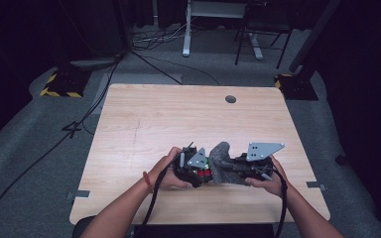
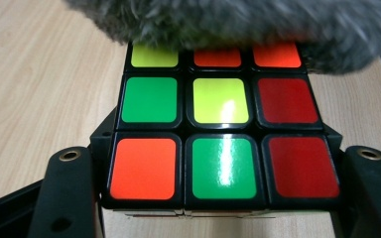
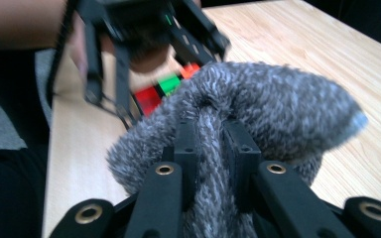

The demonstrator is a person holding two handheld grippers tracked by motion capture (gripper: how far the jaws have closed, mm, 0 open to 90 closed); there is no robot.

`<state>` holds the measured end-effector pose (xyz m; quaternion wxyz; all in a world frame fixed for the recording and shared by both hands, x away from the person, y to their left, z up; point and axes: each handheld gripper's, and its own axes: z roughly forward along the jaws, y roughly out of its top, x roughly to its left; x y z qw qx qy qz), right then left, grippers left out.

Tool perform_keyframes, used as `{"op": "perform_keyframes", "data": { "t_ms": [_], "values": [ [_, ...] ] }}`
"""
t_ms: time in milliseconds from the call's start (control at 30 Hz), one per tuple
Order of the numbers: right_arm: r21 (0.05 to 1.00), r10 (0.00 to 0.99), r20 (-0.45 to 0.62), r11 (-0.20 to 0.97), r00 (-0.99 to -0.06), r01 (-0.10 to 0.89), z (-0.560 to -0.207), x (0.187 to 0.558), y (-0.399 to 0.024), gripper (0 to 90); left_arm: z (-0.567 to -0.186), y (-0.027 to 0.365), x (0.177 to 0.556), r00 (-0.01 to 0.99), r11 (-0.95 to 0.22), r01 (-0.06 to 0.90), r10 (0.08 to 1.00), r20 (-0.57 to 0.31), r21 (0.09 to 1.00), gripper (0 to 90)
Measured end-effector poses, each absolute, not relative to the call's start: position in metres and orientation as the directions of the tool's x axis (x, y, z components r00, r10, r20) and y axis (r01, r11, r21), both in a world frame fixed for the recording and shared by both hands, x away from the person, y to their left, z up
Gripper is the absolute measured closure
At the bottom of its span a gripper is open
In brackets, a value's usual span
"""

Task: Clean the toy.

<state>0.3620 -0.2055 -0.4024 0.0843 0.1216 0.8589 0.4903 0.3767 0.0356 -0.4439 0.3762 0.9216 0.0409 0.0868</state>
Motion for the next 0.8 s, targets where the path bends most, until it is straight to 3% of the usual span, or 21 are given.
{"op": "perform_keyframes", "data": {
  "t_ms": [433, 533, 800],
  "values": [
    [0.842, 0.209, 0.018, 0.525, -0.978, 0.128, -0.406, 0.358, -0.170, 79.3, -0.452, 0.024, 0.371, 0.980, -0.756, -0.029, 0.106, 0.166, 0.654, 33.9],
    [0.820, 0.252, -0.033, 0.560, -0.967, 0.117, -0.406, 0.360, -0.172, 79.6, -0.452, 0.025, 0.371, 0.982, -0.753, -0.028, 0.102, 0.159, 0.657, 33.9],
    [0.809, 0.324, -0.052, 0.568, -0.945, 0.150, -0.408, 0.367, -0.192, 80.1, -0.446, 0.029, 0.369, 0.985, -0.740, -0.039, 0.085, 0.151, 0.671, 33.9]
  ]
}}
